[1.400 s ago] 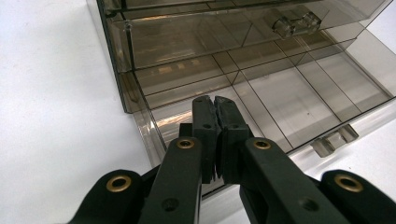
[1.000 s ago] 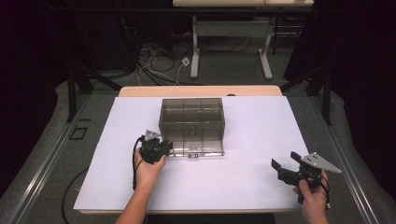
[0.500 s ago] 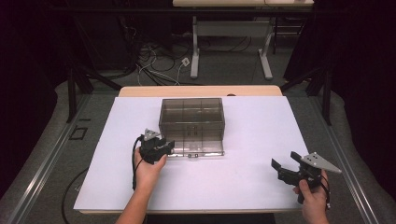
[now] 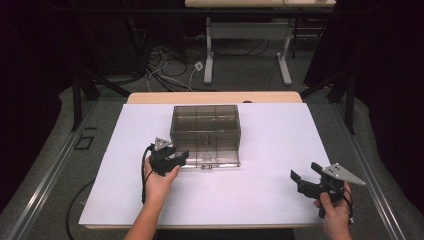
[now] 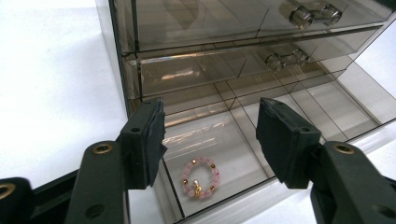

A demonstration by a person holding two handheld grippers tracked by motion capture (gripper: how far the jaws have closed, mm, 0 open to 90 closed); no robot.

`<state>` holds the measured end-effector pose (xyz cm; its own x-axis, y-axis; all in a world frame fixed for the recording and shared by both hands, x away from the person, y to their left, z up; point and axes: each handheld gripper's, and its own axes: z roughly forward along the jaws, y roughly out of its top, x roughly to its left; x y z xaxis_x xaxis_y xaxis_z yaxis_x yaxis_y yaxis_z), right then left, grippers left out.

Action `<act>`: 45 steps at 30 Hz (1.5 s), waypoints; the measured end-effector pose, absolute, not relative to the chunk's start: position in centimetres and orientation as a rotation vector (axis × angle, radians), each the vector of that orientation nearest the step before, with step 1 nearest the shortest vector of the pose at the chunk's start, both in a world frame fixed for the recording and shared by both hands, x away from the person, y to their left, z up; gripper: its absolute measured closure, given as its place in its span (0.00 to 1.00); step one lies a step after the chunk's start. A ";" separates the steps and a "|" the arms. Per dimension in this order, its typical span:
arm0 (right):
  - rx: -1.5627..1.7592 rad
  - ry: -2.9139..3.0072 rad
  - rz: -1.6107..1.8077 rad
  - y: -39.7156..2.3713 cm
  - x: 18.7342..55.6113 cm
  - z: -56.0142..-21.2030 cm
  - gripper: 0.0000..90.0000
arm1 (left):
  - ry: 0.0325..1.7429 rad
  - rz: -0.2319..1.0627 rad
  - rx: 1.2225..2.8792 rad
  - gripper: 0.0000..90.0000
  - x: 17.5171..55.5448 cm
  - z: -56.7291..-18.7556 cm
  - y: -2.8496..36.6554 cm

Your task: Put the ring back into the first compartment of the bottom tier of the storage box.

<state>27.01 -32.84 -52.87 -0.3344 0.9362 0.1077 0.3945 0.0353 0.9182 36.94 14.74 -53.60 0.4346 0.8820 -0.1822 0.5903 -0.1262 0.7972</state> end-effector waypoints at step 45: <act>1.341 1.774 1.279 -32.7 27.0 -52.9 0.16 | 1.136 0.396 1.956 0.31 35.7 -52.1 9.8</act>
